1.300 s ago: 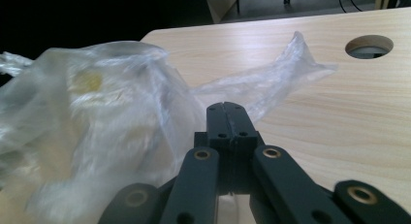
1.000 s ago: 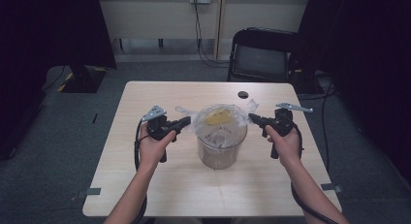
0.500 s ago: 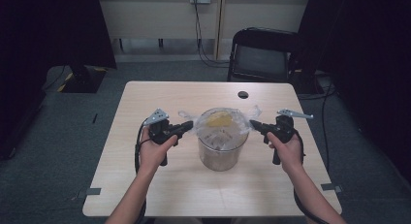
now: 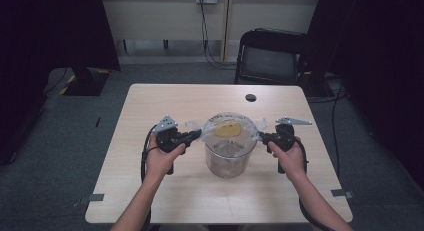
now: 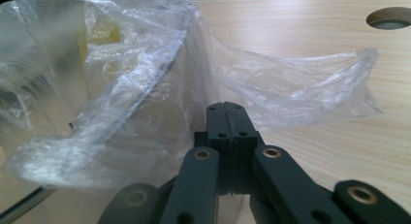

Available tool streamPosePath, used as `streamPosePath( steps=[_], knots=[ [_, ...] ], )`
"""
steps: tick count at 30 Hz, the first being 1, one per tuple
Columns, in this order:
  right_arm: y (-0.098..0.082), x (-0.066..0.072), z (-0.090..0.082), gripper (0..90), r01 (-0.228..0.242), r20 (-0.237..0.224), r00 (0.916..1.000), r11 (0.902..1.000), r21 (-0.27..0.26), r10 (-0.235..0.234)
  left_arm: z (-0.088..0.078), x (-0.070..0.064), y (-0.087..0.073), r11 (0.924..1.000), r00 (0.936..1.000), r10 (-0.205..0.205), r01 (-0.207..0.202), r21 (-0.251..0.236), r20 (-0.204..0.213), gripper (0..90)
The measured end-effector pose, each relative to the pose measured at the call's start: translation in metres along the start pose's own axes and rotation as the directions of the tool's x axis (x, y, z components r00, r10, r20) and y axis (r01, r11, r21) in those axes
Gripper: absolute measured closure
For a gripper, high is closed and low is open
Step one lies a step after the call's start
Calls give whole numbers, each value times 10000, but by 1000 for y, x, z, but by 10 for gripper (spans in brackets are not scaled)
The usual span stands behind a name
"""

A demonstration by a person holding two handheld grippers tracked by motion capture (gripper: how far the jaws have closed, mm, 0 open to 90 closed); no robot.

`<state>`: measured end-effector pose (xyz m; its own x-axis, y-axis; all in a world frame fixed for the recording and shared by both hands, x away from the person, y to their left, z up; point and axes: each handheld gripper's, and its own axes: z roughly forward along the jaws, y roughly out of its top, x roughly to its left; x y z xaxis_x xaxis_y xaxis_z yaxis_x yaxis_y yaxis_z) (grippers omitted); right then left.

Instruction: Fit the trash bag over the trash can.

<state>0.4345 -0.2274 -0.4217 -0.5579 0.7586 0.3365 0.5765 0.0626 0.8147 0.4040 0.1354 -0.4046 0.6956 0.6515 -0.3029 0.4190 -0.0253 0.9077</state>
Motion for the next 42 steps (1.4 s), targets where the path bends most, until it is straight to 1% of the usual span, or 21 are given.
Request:
streamPosePath(
  steps=[4, 7, 8, 10, 11, 13, 16, 19, 22, 24, 25, 26, 27, 28, 30, 32, 33, 35, 36, 38, 42],
  knots=[
    [-4, -1, 4, 900, -59, 36, 10000, 10000, 50, 59, -1, -1, -2, 10000, 9999, -65, 65, 40, 134, 900],
    [-6, -1, 6, 900, -68, 20, 10000, 10000, 1, 68, -4, 1, -3, 9996, 9998, -125, 121, 273, 135, 900],
    [-6, -1, 6, 900, -80, 22, 10000, 10000, 2, 80, -5, 2, -3, 9995, 9998, -156, 152, 269, 154, 900],
    [-4, 0, 4, 900, -18, 92, 10000, 10000, -30, 18, -5, 2, -5, 9992, 9998, -78, 72, 386, 156, 900],
    [-3, 0, 2, 900, 62, 116, 9999, 9999, -126, -60, -4, 3, -7, 9987, 9999, -26, 20, 509, 127, 900],
    [-1, 2, -3, 900, 2, 32, 10000, 9993, -384, -1, -3, 3, -10, 9976, 9997, -104, 87, 693, 240, 900],
    [2, 7, -10, 900, 133, -71, 9999, 9983, -568, -138, -4, 2, -8, 9981, 9997, -161, 148, 594, 204, 900],
    [4, 10, -16, 900, 211, -129, 9997, 9967, -780, -221, -7, -1, -5, 9989, 9998, -113, 105, 464, 167, 900],
    [6, 8, -21, 900, 200, -73, 9998, 9956, -914, -208, -10, -1, -2, 9996, 9999, -147, 146, 244, 52, 891],
    [7, 7, -24, 900, 81, -126, 9999, 9948, -1018, -94, -13, 0, -1, 9997, 9998, -219, 218, 87, 20, 886],
    [8, 7, -26, 900, 85, -100, 9999, 9937, -1114, -96, -15, 0, 0, 9998, 9998, -216, 216, -22, 14, 891],
    [8, 7, -27, 900, 85, -171, 9998, 9932, -1158, -106, -16, 0, 1, 9999, 9999, -121, 121, 9, 48, 894],
    [8, 8, -29, 900, 150, -200, 9996, 9932, -1157, -174, -17, -1, 1, 9999, 9998, -157, 157, -33, 124, 899],
    [8, 8, -30, 900, 218, -139, 9996, 9930, -1162, -236, -18, -2, 1, 10000, 9998, -84, 84, 5, 163, 900],
    [5, 8, -31, 900, 265, -178, 9994, 9936, -1099, -286, -18, -4, -1, 9997, 9997, 5, -11, 251, 235, 900],
    [2, 7, -29, 900, 360, -138, 9992, 9946, -971, -375, -15, -6, -4, 9979, 9996, 121, -136, 631, 252, 900],
    [0, 7, -28, 900, 424, -151, 9989, 9948, -921, -440, -14, -7, -6, 9975, 9996, 86, -105, 699, 280, 900],
    [-4, 7, -23, 900, 460, -100, 9988, 9960, -767, -469, -11, -8, -7, 9953, 9993, 269, -293, 923, 272, 900],
    [-6, 8, -21, 900, 529, -76, 9985, 9961, -708, -535, -10, -9, -7, 9947, 9993, 249, -276, 988, 287, 900],
    [-8, 7, -18, 900, 576, -8, 9983, 9966, -582, -578, -10, -9, -8, 9944, 9991, 214, -250, 1026, 362, 900],
    [-9, 5, -14, 900, 494, 11, 9988, 9970, -596, -494, -11, -7, -9, 9953, 9991, 68, -107, 965, 407, 900]
  ],
)
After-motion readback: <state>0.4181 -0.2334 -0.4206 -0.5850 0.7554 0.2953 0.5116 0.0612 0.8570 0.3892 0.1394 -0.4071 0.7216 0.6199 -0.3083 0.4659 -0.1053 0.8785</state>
